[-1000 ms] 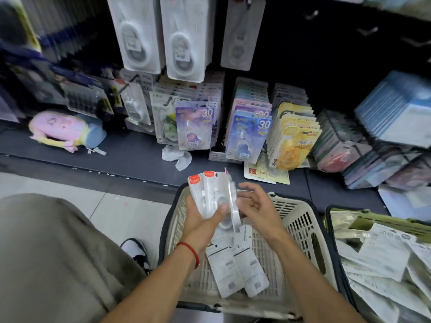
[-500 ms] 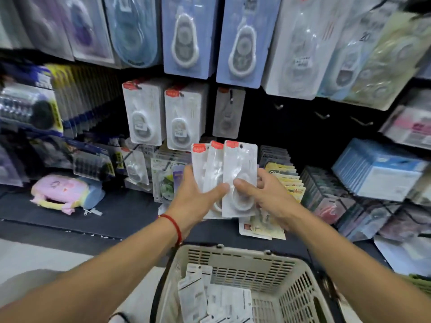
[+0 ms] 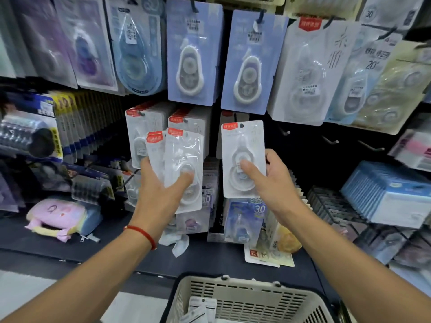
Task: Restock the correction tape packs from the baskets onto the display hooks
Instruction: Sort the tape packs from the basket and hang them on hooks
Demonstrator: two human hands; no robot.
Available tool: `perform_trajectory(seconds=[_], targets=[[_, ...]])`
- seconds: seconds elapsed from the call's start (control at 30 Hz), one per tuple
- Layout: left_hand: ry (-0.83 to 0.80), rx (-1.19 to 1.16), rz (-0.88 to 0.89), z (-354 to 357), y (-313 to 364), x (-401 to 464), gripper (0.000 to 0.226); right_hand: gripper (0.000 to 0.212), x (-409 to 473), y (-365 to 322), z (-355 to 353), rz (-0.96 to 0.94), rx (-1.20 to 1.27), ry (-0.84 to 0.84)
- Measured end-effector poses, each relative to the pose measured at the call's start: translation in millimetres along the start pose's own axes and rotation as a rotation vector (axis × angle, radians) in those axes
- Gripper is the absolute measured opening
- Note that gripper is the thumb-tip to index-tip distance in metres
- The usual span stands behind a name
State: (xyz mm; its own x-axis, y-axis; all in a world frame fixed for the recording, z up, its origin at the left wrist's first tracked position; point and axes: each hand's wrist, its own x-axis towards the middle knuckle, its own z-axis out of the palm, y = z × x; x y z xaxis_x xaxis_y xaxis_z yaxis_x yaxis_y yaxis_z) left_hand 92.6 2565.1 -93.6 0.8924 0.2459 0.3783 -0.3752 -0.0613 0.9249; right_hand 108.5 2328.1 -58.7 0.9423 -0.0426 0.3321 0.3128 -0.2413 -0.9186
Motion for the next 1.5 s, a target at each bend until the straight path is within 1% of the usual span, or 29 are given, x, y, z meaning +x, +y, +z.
perform_trajectory(seconds=[0.13,0.3,0.37,0.43,0.53,0.57,0.6,0.63,0.67,0.7,0.73,0.8,0.87,0.97,1.07,1.17,1.23,1.33,1.5], targets=[[0.049,0.038,0.015,-7.0,0.4,1.3,0.055,0.027,4.7,1.2,11.7,0.012,0.039,0.048],[0.056,0.052,0.022,-14.8,1.8,0.2,0.056,0.025,4.1,-0.2,27.9,0.011,0.091,0.208],[0.051,0.042,0.022,-15.6,2.9,-0.2,0.056,0.025,6.1,1.2,32.3,0.015,0.072,0.267],[0.038,0.025,0.014,-15.0,4.2,-0.1,0.057,0.034,9.6,4.1,31.7,0.057,0.000,0.265],[-0.002,-0.011,-0.016,-12.4,4.5,-1.2,0.062,0.067,10.6,14.2,24.8,0.196,-0.276,0.187],[-0.016,-0.027,-0.032,-11.5,4.5,-2.3,0.064,0.071,9.2,17.7,23.0,0.210,-0.368,0.175],[-0.026,-0.042,-0.051,-10.2,4.4,-3.3,0.066,0.065,7.3,17.7,22.6,0.198,-0.417,0.161],[-0.035,-0.057,-0.073,-9.1,3.9,-4.4,0.066,0.051,5.0,14.9,23.2,0.165,-0.400,0.124],[-0.045,-0.070,-0.094,-8.0,3.5,-5.4,0.066,0.036,2.8,12.4,24.7,0.134,-0.333,0.056],[-0.059,-0.080,-0.111,-6.7,3.6,-6.3,0.066,0.026,-0.5,9.4,27.6,0.113,-0.257,-0.033],[-0.076,-0.087,-0.123,-5.2,4.0,-6.7,0.067,0.025,-4.7,6.0,31.7,0.100,-0.190,-0.130],[-0.112,-0.107,-0.147,-1.1,5.6,-8.0,0.069,0.037,-14.4,3.5,40.2,0.082,-0.164,-0.278],[-0.143,-0.147,-0.183,3.6,7.3,-9.4,0.067,0.039,-23.4,5.9,47.1,0.039,-0.184,-0.301],[-0.162,-0.205,-0.236,8.4,11.8,-11.7,0.063,0.036,-27.4,8.8,48.4,0.048,-0.115,-0.237],[-0.227,-0.257,-0.252,7.7,17.7,-13.0,0.061,0.044,-26.8,7.0,43.8,0.086,-0.033,-0.196],[-0.282,-0.306,-0.250,4.7,18.9,-13.4,0.053,0.048,-25.7,4.7,38.3,0.101,0.015,-0.143],[-0.254,-0.269,-0.240,3.8,15.7,-12.9,0.051,0.046,-25.1,2.4,35.0,0.090,0.013,-0.078],[-0.157,-0.123,-0.182,2.9,10.2,-9.3,0.049,0.046,-23.7,1.3,32.9,0.082,0.018,0.025],[-0.082,-0.053,-0.166,-0.5,7.3,-5.7,0.050,0.036,-20.3,4.6,31.5,0.094,0.004,0.171]])
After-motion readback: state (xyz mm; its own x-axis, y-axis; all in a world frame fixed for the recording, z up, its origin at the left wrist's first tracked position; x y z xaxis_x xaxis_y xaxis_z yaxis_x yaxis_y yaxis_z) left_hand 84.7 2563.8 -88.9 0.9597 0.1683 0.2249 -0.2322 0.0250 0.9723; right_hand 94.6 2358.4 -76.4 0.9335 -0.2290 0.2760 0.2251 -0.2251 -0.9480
